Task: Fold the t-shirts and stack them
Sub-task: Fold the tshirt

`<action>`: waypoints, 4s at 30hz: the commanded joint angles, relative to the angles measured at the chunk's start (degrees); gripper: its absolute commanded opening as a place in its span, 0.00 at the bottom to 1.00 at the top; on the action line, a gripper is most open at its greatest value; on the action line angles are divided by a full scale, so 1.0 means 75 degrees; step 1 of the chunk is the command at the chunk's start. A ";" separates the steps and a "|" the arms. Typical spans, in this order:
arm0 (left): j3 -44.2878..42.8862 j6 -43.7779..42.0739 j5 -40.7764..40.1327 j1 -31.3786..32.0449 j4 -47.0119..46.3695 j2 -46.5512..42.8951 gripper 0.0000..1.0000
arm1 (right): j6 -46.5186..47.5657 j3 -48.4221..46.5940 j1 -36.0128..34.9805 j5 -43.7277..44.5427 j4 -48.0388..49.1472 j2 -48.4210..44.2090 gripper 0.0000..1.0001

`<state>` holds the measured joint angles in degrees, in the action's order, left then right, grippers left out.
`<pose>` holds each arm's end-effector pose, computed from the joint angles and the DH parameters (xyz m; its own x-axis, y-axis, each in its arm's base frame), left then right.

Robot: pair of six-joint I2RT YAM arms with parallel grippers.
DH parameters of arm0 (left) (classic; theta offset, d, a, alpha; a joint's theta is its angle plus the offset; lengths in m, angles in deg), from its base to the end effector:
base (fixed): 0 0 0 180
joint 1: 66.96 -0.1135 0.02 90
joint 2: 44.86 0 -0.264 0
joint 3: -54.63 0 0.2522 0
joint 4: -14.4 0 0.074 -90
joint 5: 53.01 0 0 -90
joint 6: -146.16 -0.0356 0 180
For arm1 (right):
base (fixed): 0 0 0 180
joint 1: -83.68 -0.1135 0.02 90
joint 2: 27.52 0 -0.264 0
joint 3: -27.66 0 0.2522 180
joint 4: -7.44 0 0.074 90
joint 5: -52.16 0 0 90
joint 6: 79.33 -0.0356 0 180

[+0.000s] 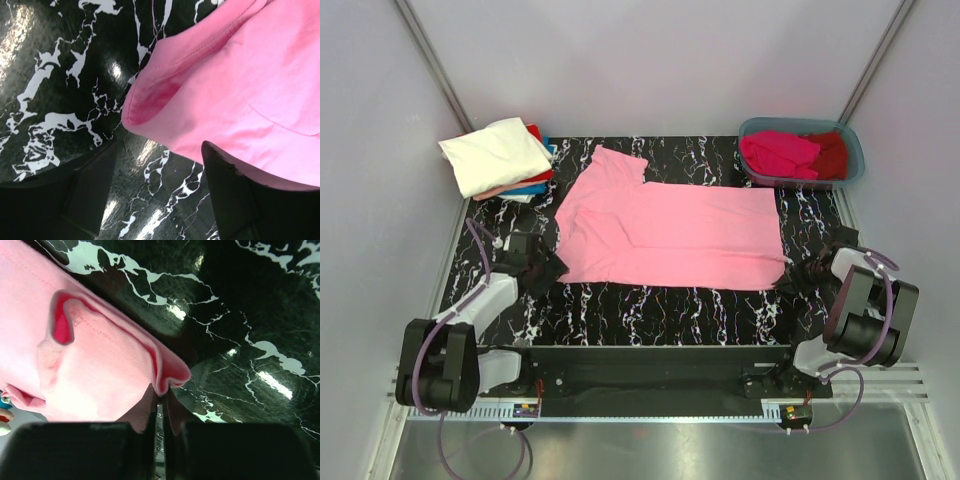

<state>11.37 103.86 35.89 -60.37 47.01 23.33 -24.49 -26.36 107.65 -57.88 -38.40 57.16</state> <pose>0.2081 -0.0234 0.1598 -0.6414 -0.6703 -0.3732 -0.5496 0.7409 -0.3861 0.2220 -0.0854 0.1433 -0.5487 0.8360 0.0010 0.7639 0.5009 0.4068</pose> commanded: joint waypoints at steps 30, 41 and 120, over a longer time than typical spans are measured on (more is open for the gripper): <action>-0.1200 0.0401 -0.0135 -0.0047 0.4645 -0.4320 0.00 | 0.0035 -0.0318 0.0496 -0.0223 -0.2754 -0.2818 0.01; -0.2346 0.0343 -0.0169 -0.0047 0.7152 -0.5737 0.54 | -0.0023 -0.0762 0.0566 -0.0411 -0.4032 -0.4306 0.68; -1.0108 -0.2938 -0.0065 0.0130 0.0731 0.7053 0.70 | 0.0645 -0.6119 -0.3055 0.1980 -0.0634 0.4202 0.00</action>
<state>-53.78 86.57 33.31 -58.38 48.28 68.68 -20.40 -75.27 85.07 -39.93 -45.52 93.51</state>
